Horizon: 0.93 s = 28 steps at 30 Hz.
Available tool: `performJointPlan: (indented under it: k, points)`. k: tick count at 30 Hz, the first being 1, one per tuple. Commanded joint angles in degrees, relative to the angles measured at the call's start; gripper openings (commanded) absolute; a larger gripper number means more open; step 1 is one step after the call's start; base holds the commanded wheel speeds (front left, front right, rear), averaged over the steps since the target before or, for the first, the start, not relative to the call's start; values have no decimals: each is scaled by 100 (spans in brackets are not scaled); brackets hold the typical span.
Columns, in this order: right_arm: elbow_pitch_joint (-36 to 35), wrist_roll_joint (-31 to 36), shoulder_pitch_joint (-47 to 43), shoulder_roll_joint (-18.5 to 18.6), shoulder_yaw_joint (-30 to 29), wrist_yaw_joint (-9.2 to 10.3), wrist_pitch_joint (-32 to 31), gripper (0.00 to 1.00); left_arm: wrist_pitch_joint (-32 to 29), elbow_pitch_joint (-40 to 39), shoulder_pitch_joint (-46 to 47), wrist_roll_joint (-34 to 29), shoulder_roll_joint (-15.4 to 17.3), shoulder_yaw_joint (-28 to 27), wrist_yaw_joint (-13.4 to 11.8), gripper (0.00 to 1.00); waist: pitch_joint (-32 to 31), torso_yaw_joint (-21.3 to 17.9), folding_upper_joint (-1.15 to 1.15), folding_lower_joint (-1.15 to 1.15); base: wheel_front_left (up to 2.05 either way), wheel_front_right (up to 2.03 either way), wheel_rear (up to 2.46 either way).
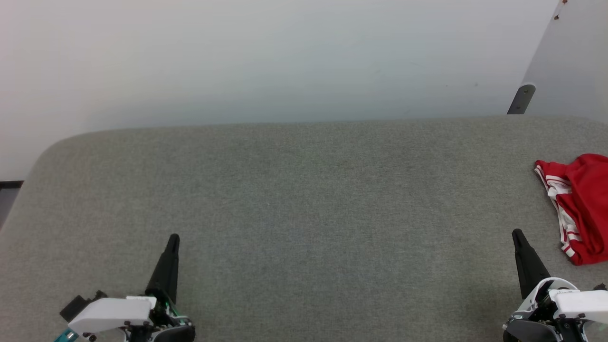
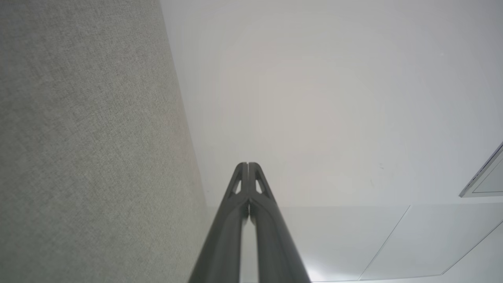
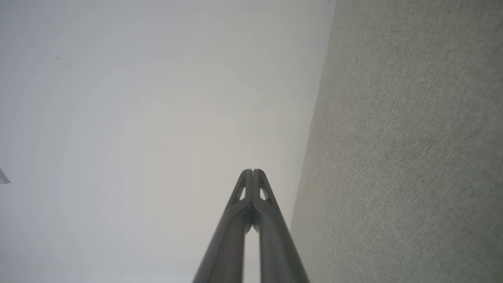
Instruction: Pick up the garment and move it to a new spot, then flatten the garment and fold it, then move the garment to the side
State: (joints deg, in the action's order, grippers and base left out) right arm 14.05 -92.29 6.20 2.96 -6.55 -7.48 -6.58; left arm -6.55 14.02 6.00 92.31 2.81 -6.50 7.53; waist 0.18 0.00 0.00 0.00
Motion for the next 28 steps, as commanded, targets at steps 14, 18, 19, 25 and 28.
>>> performJointPlan:
  k: [14, 18, 19, 25, 28]
  points:
    - [0, -23, 15, -21, -1, -2, -14, 0, -18, 5, 55, 17, -3, -13, -8, 0, 0, 0, 0, 0, 0, 0, 0]
    - [0, -23, 15, -21, 0, -2, -14, 0, -18, 5, 55, 18, -3, -13, -8, 0, 0, 0, 0, 0, 0, 0, 0]
    - [0, -23, 15, -21, 0, -2, -14, 0, -18, 5, 55, 18, -3, -13, -8, 0, 0, 0, 0, 0, 0, 0, 0]
    - [0, -23, 15, -21, 0, -2, -13, 0, -18, 5, 55, 18, -3, -12, -8, 0, 0, 0, 0, 0, 0, 0, 0]
    - [0, -23, 15, -21, 0, -2, -13, 0, -17, 5, 55, 18, -3, -12, -8, 0, 0, 0, 0, 0, 0, 0, 0]
